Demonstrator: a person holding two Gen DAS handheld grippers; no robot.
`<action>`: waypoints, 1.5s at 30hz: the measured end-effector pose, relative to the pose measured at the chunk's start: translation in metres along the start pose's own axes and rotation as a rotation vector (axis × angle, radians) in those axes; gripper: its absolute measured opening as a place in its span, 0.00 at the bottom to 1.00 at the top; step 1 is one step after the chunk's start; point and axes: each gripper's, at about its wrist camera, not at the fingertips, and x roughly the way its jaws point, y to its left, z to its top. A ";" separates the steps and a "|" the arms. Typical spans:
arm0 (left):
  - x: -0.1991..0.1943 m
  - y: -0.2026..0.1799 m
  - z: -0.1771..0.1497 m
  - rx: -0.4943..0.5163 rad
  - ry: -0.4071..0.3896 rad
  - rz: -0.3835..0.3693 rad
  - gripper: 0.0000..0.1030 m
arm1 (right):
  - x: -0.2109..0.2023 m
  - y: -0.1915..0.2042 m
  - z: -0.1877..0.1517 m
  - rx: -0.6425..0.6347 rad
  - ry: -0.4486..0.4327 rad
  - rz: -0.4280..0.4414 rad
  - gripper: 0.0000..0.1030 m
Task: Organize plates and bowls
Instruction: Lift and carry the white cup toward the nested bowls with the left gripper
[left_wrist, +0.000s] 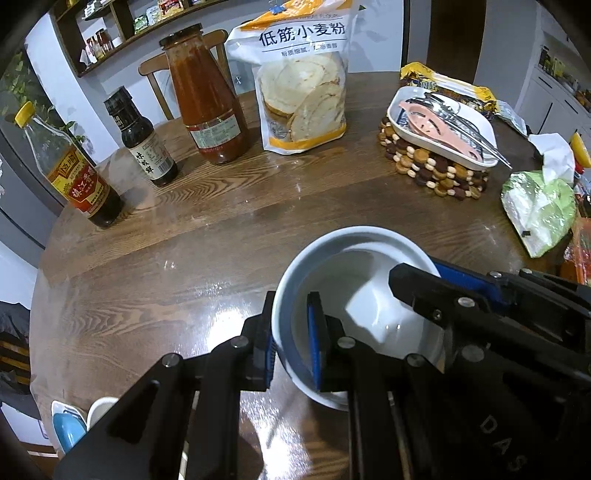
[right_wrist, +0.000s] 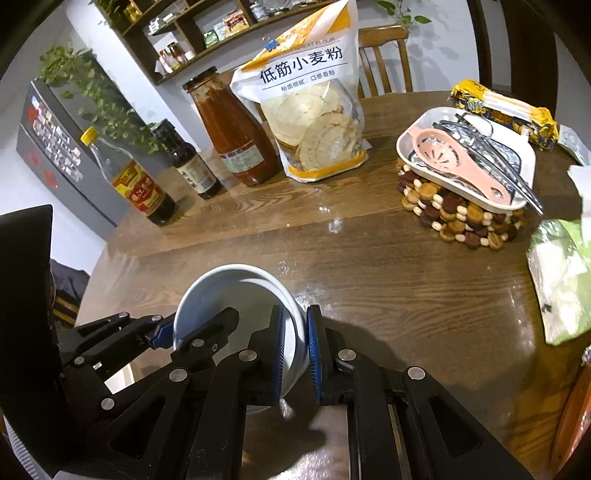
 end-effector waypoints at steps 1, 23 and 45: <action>-0.002 -0.001 -0.002 0.001 -0.002 0.001 0.14 | -0.003 0.001 -0.002 0.001 -0.002 0.000 0.14; -0.039 -0.029 -0.085 0.022 0.059 -0.056 0.14 | -0.049 0.010 -0.089 0.038 0.064 -0.041 0.14; -0.031 -0.006 -0.105 -0.048 0.104 -0.099 0.14 | -0.032 0.032 -0.097 -0.040 0.123 -0.073 0.14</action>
